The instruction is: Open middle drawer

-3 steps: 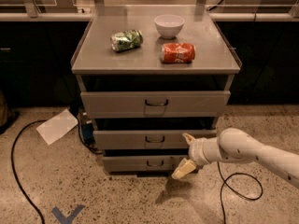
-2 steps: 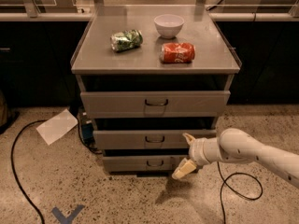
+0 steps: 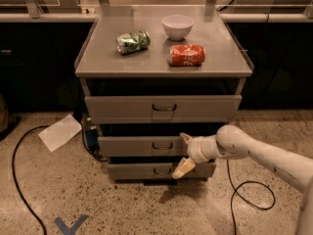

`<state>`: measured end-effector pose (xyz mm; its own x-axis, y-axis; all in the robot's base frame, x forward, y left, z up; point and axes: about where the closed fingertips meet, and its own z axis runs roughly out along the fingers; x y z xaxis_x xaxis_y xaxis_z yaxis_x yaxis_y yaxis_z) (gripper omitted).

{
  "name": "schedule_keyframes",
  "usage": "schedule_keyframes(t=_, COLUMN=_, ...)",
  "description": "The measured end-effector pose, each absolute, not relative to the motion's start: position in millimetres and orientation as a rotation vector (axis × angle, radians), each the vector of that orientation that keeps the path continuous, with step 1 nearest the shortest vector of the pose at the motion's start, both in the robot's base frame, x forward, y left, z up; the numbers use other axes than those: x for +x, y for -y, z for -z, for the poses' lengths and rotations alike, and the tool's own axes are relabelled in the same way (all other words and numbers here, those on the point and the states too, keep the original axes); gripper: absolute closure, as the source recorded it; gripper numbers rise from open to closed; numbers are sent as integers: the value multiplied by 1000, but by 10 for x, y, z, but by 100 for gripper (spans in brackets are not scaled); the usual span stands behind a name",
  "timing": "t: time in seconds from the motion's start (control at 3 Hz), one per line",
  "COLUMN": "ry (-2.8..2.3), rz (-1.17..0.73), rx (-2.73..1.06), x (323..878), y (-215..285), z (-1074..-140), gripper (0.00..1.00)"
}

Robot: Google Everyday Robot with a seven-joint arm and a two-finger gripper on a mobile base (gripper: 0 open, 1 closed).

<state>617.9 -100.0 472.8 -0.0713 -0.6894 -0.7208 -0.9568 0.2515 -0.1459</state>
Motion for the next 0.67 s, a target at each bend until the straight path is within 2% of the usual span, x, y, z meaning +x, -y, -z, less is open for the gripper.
schedule_keyframes(t=0.33, ry=-1767, rz=-464, rx=-1481, x=6679, y=951, z=-4729, gripper=0)
schedule_keyframes(t=0.67, ry=-1767, rz=-464, rx=-1481, x=6679, y=951, z=-4729, gripper=0)
